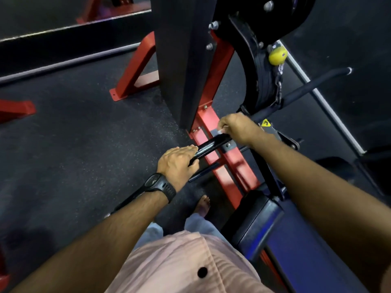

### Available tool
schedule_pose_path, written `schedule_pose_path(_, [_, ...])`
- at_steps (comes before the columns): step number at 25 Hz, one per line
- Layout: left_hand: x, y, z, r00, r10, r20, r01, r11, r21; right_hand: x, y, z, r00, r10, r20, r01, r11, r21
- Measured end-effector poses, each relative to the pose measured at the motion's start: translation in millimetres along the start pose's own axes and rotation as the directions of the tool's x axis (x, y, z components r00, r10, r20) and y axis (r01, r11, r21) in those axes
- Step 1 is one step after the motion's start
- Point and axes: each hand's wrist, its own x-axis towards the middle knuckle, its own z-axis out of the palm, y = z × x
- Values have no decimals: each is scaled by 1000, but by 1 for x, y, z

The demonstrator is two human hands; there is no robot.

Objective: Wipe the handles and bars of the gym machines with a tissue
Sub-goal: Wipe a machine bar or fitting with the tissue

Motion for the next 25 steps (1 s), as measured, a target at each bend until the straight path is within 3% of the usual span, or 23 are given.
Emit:
schedule_pose_path(3, [2, 2, 0, 1000, -2, -7, 2, 1000, -2, -20, -1, 32, 962, -230, -146, 226, 973, -47])
schedule_pose_path(4, [4, 2, -1, 1000, 7, -11, -7, 1000, -5, -26, -1, 41, 956, -208, -209, 203, 978, -43])
schedule_pose_path(7, [5, 2, -3, 999, 39, -13, -39, 999, 10, -38, 0, 58, 874, 123, -470, -61, 988, 143])
schedule_pose_path(10, [9, 2, -3, 998, 54, 9, -54, 998, 15, -49, -14, 76, 808, 12, -589, 47, 995, 85])
schedule_pose_path(14, [9, 2, 0, 998, 57, 21, -57, 998, 23, -55, -46, 98, 620, 338, -708, -37, 914, 404])
schedule_pose_path(16, [10, 1, 0, 998, 56, 27, -57, 998, 23, -56, -62, 110, 583, 479, -656, -51, 828, 559])
schedule_pose_path(19, [12, 0, -1, 997, 65, 34, -67, 996, 53, -46, -78, 115, 391, 782, -485, -81, 554, 828])
schedule_pose_path(23, [16, 2, -3, 996, 80, 34, -82, 996, 46, -33, -93, 106, 251, 952, -173, -28, 186, 982])
schedule_pose_path(25, [18, 3, -3, 996, 76, 34, -78, 996, 43, -27, -90, 105, 196, 979, -50, 14, 49, 999])
